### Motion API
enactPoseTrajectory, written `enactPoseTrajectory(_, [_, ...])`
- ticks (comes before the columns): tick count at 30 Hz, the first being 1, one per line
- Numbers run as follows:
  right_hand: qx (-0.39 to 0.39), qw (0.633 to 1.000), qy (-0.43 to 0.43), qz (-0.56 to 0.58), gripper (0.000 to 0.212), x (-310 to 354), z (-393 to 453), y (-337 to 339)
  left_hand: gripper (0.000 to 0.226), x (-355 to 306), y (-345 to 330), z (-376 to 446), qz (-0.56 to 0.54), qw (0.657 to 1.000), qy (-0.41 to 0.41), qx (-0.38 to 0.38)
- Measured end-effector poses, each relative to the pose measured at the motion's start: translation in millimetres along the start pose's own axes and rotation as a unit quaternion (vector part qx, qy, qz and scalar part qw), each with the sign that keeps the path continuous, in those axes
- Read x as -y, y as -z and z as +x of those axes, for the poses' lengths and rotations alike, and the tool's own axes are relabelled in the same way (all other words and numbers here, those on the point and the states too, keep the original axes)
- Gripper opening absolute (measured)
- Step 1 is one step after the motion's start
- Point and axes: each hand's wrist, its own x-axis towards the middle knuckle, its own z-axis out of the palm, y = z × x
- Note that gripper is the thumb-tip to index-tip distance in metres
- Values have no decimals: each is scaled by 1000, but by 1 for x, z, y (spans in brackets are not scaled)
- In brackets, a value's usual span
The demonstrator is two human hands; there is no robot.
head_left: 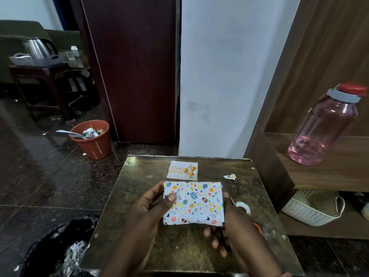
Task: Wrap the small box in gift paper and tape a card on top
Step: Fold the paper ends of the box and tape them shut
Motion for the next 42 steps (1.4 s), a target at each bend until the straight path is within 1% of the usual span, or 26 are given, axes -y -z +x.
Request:
enactPoseTrajectory(3, [-14, 1000, 20, -10, 65, -2, 2, -2, 58, -1, 2, 0, 0, 1000, 7, 4])
enactPoseTrajectory(5, [-18, 999, 37, 3, 60, -2, 4, -1, 62, -2, 3, -1, 6, 1000, -1, 7])
enactPoseTrajectory(6, [-16, 999, 45, 12, 61, -1, 4, -1, 64, -3, 3, -1, 12, 1000, -7, 6])
enactPoseTrajectory(9, [4, 998, 48, 50, 73, 3, 3, 0, 67, -3, 3, -3, 20, 999, -19, 16])
enactPoseTrajectory(13, [49, 993, -13, 109, 88, 4, 3, 0, 77, -4, 0, -4, 30, 998, -32, 54])
enactPoseTrajectory(15, [66, 988, -25, 134, 86, 3, 3, -1, 73, -5, -6, -6, 22, 998, -20, 59])
enactPoseTrajectory(17, [66, 987, -26, 142, 79, 1, 4, -3, 58, -5, -11, -4, 2, 999, 2, 35])
enactPoseTrajectory(19, [62, 989, -19, 135, 73, 1, 5, -5, 44, -4, -14, -4, -23, 999, 20, 23])
enactPoseTrajectory(22, [56, 990, 6, 130, 63, -1, 9, -5, 53, -3, -14, -5, -38, 998, 30, 35])
enactPoseTrajectory(24, [38, 991, 24, 130, 55, -2, 13, -6, 53, -3, -14, -5, -47, 998, 21, 36])
enactPoseTrajectory(26, [16, 991, 32, 132, 49, -5, 18, -10, 66, -2, -12, -2, -57, 997, 20, 41])
enactPoseTrajectory(28, [-11, 992, 45, 121, 51, -9, 21, -13, 64, 0, -9, 2, -60, 997, 23, 45])
enactPoseTrajectory(31, [-21, 993, 74, 88, 71, -20, 27, -9, 59, 2, -5, 6, -57, 997, 14, 39])
enactPoseTrajectory(32, [-16, 994, 83, 70, 69, -23, 29, -6, 59, 4, -4, 7, -60, 998, 13, 30])
enactPoseTrajectory(34, [12, 993, 113, -6, 47, -21, 25, -6, 60, 3, -5, 5, -55, 998, 9, 18])
enactPoseTrajectory(36, [25, 990, 140, -24, 37, -19, 23, -4, 58, 2, -7, 3, -29, 999, -6, 11])
enactPoseTrajectory(37, [29, 987, 154, -21, 37, -18, 22, -3, 56, 2, -7, 2, -16, 1000, -11, 11])
enactPoseTrajectory(40, [19, 981, 191, -23, 48, -16, 22, -4, 54, 4, -10, 0, 19, 1000, -16, 18])
enactPoseTrajectory(42, [15, 978, 209, -20, 49, -17, 24, -5, 52, 5, -12, -1, 40, 999, -25, 18])
